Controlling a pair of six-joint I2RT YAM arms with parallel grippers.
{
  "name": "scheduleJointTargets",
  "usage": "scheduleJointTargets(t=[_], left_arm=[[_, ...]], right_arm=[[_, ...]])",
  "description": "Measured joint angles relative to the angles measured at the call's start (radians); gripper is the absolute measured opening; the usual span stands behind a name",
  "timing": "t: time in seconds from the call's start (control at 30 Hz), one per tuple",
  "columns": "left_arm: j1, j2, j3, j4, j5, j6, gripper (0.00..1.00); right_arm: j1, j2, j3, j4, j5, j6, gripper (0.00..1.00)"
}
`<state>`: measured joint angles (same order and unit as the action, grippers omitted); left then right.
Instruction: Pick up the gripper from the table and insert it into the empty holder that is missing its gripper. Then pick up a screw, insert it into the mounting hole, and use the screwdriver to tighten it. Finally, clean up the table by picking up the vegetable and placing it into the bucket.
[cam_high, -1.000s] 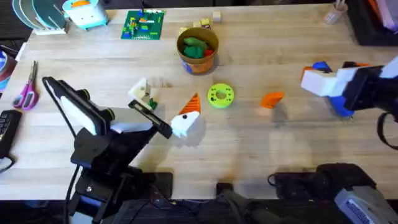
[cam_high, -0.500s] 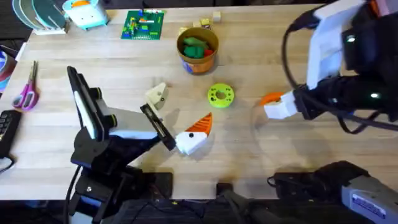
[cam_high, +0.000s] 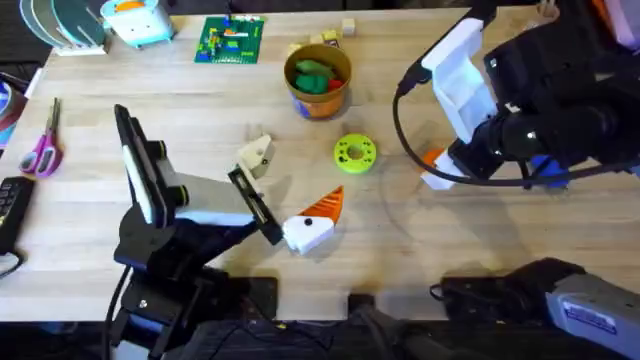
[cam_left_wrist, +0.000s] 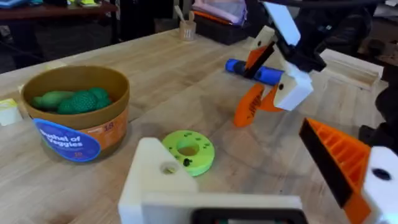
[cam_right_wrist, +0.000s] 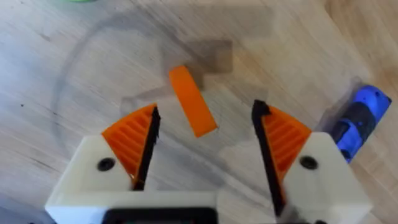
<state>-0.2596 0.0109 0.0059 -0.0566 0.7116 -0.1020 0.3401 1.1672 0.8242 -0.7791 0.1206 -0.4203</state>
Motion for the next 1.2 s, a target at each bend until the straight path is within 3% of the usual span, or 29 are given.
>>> scheduleJointTargets(t=[0.1, 0.57, 0.77, 0.87, 1.07, 1.2], left_arm=[[0.0, 0.0, 0.0, 0.0, 0.0, 0.0, 0.993], [0.0, 0.0, 0.0, 0.0, 0.002, 0.0, 0.993], [0.0, 0.0, 0.0, 0.0, 0.002, 0.0, 0.993], [0.0, 0.0, 0.0, 0.0, 0.002, 0.0, 0.992], [0.0, 0.0, 0.0, 0.0, 0.003, 0.0, 0.993], [0.0, 0.0, 0.0, 0.0, 0.003, 0.0, 0.993]], right_arm=[[0.0, 0.0, 0.001, 0.012, 0.006, -0.015, 0.76], [0.0, 0.022, 0.003, -0.009, 0.007, -0.03, 0.667], [0.0, 0.022, 0.003, -0.009, 0.007, -0.03, 0.583], [0.0, 0.022, 0.003, -0.009, 0.007, -0.033, 0.466], [0.0, 0.022, 0.006, -0.01, 0.006, -0.034, 0.027], [0.0, 0.022, 0.007, -0.01, 0.006, -0.03, 0.013]])
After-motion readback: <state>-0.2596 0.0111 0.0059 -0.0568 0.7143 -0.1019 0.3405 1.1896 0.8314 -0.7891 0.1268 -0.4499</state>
